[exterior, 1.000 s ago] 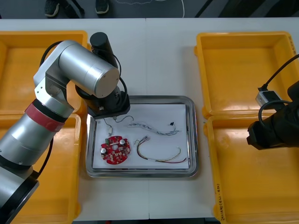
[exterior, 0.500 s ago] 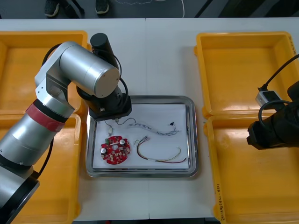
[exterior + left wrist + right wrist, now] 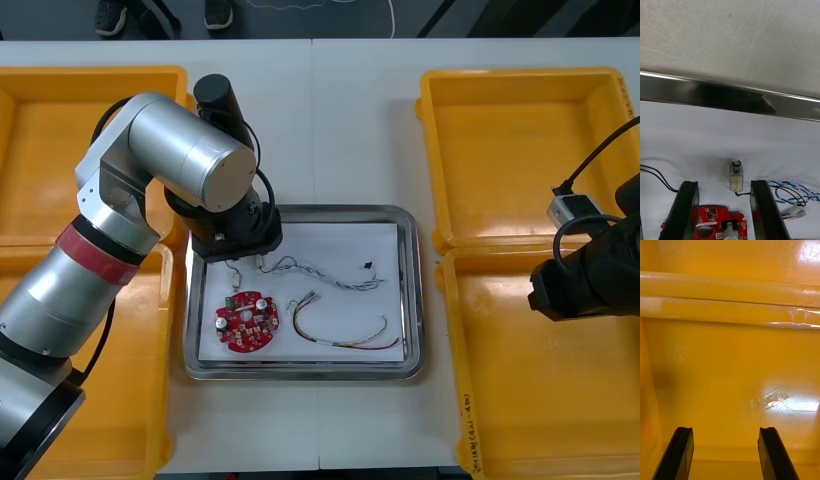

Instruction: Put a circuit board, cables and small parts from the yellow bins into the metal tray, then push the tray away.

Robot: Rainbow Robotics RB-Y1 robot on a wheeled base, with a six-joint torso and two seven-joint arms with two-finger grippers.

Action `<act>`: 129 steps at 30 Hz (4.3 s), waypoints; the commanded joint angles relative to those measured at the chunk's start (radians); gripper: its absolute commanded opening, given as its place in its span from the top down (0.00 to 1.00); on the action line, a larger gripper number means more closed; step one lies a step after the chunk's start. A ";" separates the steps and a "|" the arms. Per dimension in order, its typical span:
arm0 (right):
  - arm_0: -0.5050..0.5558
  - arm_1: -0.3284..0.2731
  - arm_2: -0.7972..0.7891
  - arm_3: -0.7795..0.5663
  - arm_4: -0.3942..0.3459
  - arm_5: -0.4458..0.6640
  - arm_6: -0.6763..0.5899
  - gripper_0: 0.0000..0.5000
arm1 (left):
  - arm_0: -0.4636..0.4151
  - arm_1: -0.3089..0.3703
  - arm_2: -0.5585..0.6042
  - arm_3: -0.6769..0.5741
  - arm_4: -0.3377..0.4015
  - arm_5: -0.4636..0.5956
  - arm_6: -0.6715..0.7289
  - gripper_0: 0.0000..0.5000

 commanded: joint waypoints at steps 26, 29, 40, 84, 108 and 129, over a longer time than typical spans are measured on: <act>0.011 0.008 -0.032 -0.031 0.000 -0.002 -0.037 0.00 | -0.064 0.068 0.144 -0.275 0.032 0.175 -0.028 0.00; 0.011 0.008 -0.032 -0.031 0.000 -0.002 -0.037 0.00 | -0.067 0.104 0.170 -0.329 0.074 0.175 -0.028 0.00; 0.011 0.008 -0.032 -0.031 0.000 -0.002 -0.037 0.00 | -0.067 0.279 0.251 -0.407 0.232 0.175 -0.034 0.00; 0.011 0.008 -0.032 -0.031 0.000 -0.002 -0.037 0.00 | 0.283 0.636 0.671 -0.278 0.396 0.175 -0.538 0.00; -0.045 0.008 -0.061 -0.028 -0.101 0.005 0.195 0.00 | 0.537 0.550 0.774 -0.516 0.439 0.175 -0.633 0.00; -0.245 0.079 0.241 -0.072 -0.106 -0.009 0.414 0.00 | 0.612 0.418 0.814 -0.585 0.341 0.175 -0.692 0.00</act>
